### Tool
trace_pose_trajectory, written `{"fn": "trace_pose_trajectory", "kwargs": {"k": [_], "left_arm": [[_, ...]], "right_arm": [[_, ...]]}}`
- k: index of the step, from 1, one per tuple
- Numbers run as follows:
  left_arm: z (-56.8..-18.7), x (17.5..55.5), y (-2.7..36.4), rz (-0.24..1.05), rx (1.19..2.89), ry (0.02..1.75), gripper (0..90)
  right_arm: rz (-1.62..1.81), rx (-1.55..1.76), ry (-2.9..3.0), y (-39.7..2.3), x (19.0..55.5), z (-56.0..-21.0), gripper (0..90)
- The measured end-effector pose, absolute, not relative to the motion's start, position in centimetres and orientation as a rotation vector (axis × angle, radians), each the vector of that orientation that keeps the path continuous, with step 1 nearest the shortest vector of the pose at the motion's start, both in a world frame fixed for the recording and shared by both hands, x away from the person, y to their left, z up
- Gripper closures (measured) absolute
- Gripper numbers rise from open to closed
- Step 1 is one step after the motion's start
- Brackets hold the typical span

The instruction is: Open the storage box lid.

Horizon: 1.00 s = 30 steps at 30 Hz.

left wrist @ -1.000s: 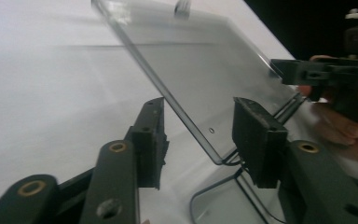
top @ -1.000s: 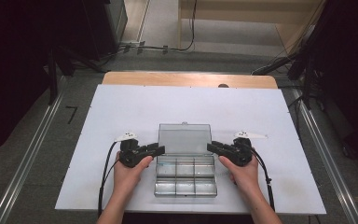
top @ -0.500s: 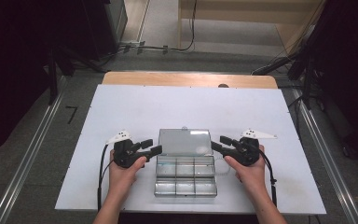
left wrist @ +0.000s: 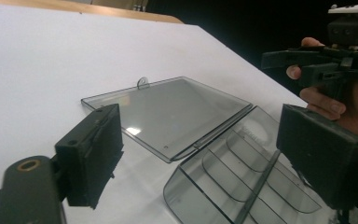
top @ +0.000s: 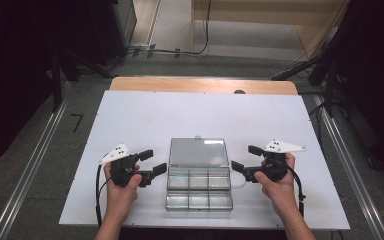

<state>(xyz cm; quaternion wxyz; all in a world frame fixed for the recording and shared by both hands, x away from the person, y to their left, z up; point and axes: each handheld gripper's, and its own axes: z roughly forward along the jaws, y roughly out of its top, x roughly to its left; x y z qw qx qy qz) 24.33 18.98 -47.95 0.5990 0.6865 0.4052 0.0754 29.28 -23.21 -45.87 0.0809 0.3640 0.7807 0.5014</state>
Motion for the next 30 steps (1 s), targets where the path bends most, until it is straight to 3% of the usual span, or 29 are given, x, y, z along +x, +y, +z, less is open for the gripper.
{"fn": "trace_pose_trajectory", "kwargs": {"k": [5, 8, 30], "left_arm": [[-47.6, 23.8, 19.2, 0.168, 1.609, 0.876, 1.5], [-47.5, 23.6, 19.2, 0.181, 1.624, 0.866, 0.3], [-47.4, 21.4, 21.8, 0.243, 1.686, 0.829, 0.3]], "right_arm": [[1.485, 1.064, 2.338, -23.8, 28.9, -45.7, 0.0], [1.472, 1.058, 2.337, -24.1, 28.8, -45.6, 0.0], [1.363, 1.015, 2.383, -26.1, 28.6, -46.0, 0.0]]}}
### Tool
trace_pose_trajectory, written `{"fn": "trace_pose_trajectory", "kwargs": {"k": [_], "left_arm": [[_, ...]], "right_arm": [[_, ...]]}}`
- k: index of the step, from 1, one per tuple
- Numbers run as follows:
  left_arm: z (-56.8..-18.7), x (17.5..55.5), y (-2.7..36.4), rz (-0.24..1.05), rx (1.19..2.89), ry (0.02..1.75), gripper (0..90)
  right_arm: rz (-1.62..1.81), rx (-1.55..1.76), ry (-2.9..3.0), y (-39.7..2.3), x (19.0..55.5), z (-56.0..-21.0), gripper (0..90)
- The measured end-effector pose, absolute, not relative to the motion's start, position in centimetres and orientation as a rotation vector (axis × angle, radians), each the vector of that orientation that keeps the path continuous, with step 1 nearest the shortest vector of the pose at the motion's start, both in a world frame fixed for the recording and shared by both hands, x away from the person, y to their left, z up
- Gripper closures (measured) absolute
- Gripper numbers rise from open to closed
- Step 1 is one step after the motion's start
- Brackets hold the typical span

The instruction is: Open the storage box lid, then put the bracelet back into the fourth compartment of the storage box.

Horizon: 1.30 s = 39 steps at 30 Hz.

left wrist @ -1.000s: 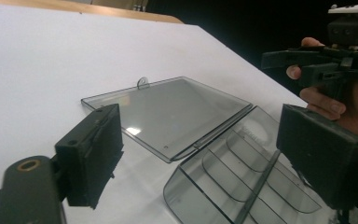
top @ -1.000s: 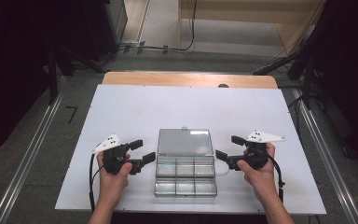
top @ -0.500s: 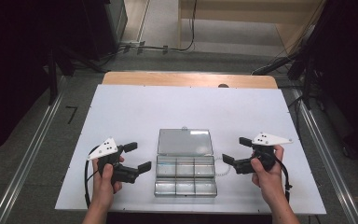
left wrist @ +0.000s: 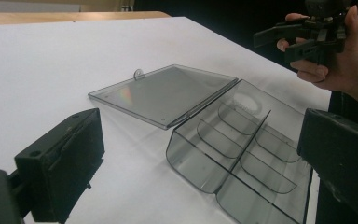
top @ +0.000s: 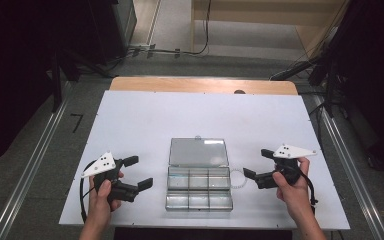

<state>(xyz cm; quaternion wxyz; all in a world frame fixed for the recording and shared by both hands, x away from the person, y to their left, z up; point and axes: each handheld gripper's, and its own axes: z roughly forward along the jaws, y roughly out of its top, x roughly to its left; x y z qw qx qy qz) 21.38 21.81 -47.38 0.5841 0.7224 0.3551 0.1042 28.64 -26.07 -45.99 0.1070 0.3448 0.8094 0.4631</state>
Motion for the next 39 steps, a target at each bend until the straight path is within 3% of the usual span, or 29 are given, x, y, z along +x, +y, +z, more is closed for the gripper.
{"fn": "trace_pose_trajectory", "kwargs": {"k": [14, 19, 24, 39], "left_arm": [[-48.3, 19.7, 23.3, 0.273, 1.682, 0.857, 0.3], [-48.7, 19.6, 23.7, 0.279, 1.684, 0.867, 0.3], [-48.9, 19.7, 24.0, 0.276, 1.677, 0.871, 0.3], [-49.3, 20.0, 24.5, 0.271, 1.672, 0.894, 0.3]], "right_arm": [[1.335, 1.029, 2.445, -26.7, 29.1, -47.0, 4.7], [1.317, 1.101, 2.415, -26.8, 29.2, -47.4, 27.9], [1.263, 1.137, 2.405, -26.7, 29.4, -48.0, 43.6], [1.225, 1.192, 2.472, -26.6, 29.6, -49.8, 64.6]]}}
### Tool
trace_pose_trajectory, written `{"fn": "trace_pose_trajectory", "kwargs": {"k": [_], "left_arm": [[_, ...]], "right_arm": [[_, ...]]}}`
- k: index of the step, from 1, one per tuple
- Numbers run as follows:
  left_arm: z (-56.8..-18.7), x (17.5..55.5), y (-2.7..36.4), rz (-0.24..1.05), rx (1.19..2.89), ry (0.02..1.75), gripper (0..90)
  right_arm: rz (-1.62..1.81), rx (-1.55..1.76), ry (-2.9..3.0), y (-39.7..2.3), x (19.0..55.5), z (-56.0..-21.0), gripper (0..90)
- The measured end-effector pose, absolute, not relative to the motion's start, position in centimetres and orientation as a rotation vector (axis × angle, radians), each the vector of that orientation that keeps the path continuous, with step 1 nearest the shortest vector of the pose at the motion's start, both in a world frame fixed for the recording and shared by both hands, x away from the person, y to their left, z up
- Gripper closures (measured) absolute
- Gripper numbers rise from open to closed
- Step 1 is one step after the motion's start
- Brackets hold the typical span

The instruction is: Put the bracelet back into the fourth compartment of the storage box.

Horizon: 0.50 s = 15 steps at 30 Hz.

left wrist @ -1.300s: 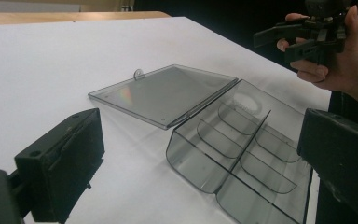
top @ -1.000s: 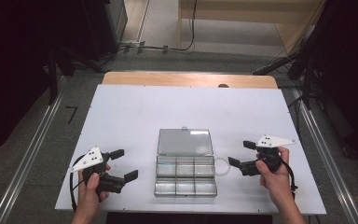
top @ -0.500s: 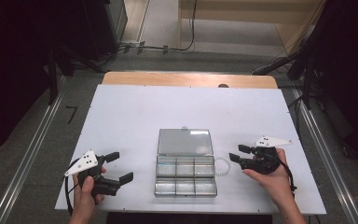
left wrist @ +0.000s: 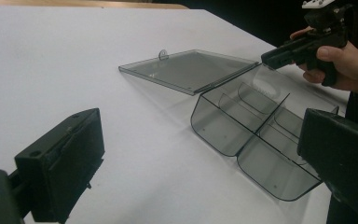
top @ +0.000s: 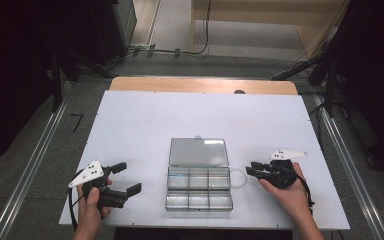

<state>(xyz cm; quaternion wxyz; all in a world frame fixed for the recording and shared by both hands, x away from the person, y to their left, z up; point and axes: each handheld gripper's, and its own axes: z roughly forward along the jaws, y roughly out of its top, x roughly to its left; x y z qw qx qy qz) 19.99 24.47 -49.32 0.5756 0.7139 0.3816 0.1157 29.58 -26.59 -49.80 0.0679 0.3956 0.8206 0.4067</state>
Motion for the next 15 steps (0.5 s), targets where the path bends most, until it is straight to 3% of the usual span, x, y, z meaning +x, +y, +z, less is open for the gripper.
{"fn": "trace_pose_trajectory", "kwargs": {"k": [15], "left_arm": [[-49.62, 20.23, 24.31, 0.256, 1.689, 0.896, 0.3]], "right_arm": [[1.137, 1.179, 2.517, -26.02, 29.56, -50.62, 76.8]]}}
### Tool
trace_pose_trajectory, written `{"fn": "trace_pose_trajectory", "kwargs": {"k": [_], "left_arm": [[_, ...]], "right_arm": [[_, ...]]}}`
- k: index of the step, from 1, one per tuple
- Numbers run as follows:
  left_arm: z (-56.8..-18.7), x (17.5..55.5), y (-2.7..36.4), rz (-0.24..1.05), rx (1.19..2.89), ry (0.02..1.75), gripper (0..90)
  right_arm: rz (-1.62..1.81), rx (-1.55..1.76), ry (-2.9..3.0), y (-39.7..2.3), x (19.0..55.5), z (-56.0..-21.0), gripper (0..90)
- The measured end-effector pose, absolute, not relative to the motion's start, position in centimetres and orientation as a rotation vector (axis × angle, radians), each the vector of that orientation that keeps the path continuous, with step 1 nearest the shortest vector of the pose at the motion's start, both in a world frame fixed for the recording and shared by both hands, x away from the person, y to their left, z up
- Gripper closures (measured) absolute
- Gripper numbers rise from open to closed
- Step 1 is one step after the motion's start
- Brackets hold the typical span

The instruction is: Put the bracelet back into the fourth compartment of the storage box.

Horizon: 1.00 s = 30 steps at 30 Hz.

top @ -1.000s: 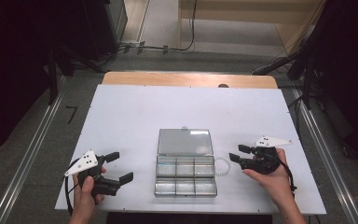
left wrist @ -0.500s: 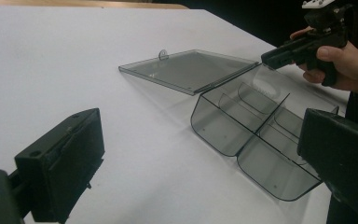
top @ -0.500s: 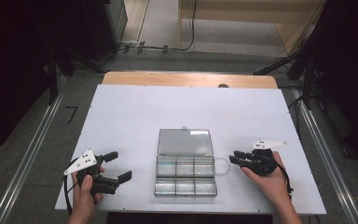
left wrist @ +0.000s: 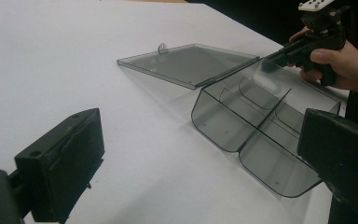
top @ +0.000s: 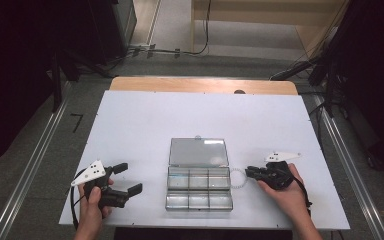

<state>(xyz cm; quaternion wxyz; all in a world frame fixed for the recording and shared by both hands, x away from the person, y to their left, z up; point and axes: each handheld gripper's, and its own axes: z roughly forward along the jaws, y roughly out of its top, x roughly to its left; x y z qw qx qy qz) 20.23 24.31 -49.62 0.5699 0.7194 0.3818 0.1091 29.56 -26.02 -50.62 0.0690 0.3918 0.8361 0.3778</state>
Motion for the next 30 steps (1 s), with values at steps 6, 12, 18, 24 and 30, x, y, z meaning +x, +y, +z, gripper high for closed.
{"fn": "trace_pose_trajectory", "kwargs": {"k": [6, 12, 18, 24, 30], "left_arm": [[-49.6, 20.2, 24.3, 0.254, 1.690, 0.894, 0.3], [-49.7, 20.3, 24.3, 0.250, 1.694, 0.896, 0.3], [-49.7, 20.3, 24.2, 0.248, 1.699, 0.894, 0.3], [-49.7, 20.4, 24.2, 0.249, 1.701, 0.893, 0.3], [-49.8, 20.4, 24.1, 0.244, 1.700, 0.895, 0.3]], "right_arm": [[1.145, 1.176, 2.514, -26.0, 29.5, -50.5, 78.1], [1.203, 1.173, 2.496, -25.9, 29.4, -50.2, 78.6], [1.200, 1.180, 2.490, -25.4, 29.4, -50.3, 81.9], [1.181, 1.170, 2.494, -24.7, 29.6, -50.6, 84.5], [1.179, 1.158, 2.486, -24.8, 29.7, -50.8, 86.3]]}}
